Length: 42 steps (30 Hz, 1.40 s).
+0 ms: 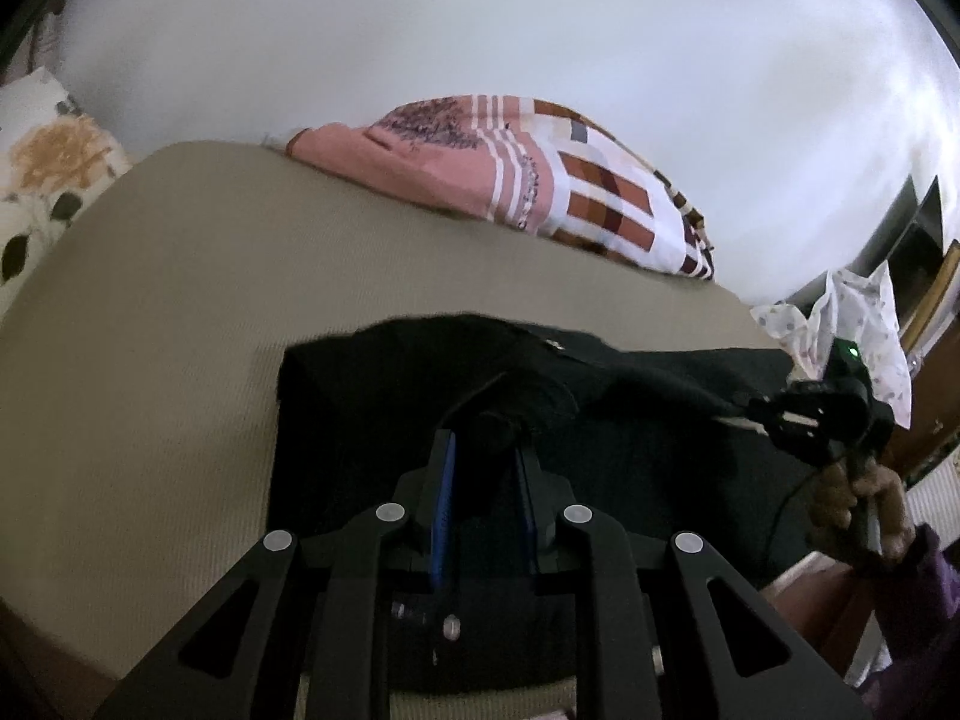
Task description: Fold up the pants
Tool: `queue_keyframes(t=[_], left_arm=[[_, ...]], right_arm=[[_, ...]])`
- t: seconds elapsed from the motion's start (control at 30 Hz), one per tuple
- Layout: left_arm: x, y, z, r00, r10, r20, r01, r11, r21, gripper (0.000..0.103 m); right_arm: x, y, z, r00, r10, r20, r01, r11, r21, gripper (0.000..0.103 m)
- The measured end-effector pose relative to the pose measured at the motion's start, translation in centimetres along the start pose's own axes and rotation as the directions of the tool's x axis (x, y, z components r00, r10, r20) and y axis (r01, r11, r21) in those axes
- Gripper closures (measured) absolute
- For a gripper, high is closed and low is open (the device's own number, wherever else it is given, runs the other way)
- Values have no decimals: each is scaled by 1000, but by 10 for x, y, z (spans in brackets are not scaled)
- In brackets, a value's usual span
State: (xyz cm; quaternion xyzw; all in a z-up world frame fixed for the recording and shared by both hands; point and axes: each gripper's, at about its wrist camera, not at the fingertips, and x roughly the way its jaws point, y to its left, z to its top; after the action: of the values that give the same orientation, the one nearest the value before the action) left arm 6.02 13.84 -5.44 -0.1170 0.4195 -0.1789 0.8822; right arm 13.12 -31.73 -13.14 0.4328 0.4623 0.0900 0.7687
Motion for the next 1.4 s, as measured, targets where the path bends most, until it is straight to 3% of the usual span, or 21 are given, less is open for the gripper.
queue_keyframes(t=[0.47,0.6,0.67,0.7,0.77,0.83,0.9,0.97,1.03,1.1,1.2,1.4], left_arm=[[-16,15,-89,983,78,-167,-99,988,-122,84],[-18,16,-99,964,162,-211,-189,976,-111,84],[-29,11,-96,949,251,-193,-270,960,-79,83],[-35,6,-94,937,302,-173,-316,947,-58,79],[-48,-6,-85,910,397,-119,-402,915,-27,60],[-57,-18,-76,917,395,-58,-396,918,-20,27],[-57,-32,-67,935,355,-10,-355,935,-14,22],[-48,-46,-62,956,292,10,-293,956,9,22],[-25,-63,-58,972,235,-22,-234,971,45,22],[-3,-72,-58,976,212,-56,-208,976,67,22],[31,-73,-65,967,222,-121,-214,974,78,22],[56,-65,-72,954,231,-190,-227,973,43,22]], right_arm=[[-22,-51,-101,996,9,-88,-1,996,95,96],[-15,-64,-114,993,12,-114,2,993,118,96],[-15,-70,-117,992,51,-116,-36,991,128,96],[-17,-72,-117,992,76,-104,-64,991,119,96],[-22,-73,-116,991,113,-78,-107,991,78,94],[-27,-80,-112,989,137,-48,-133,988,72,92],[-34,-95,-103,983,183,5,-182,979,91,80],[-44,-109,-91,977,200,74,-206,974,98,77],[-60,-127,-73,962,225,157,-242,965,98,74],[-69,-144,-55,943,263,203,-288,952,104,73],[-85,-169,-27,900,335,278,-379,917,123,73],[-120,-206,14,805,341,485,-475,860,185,66]])
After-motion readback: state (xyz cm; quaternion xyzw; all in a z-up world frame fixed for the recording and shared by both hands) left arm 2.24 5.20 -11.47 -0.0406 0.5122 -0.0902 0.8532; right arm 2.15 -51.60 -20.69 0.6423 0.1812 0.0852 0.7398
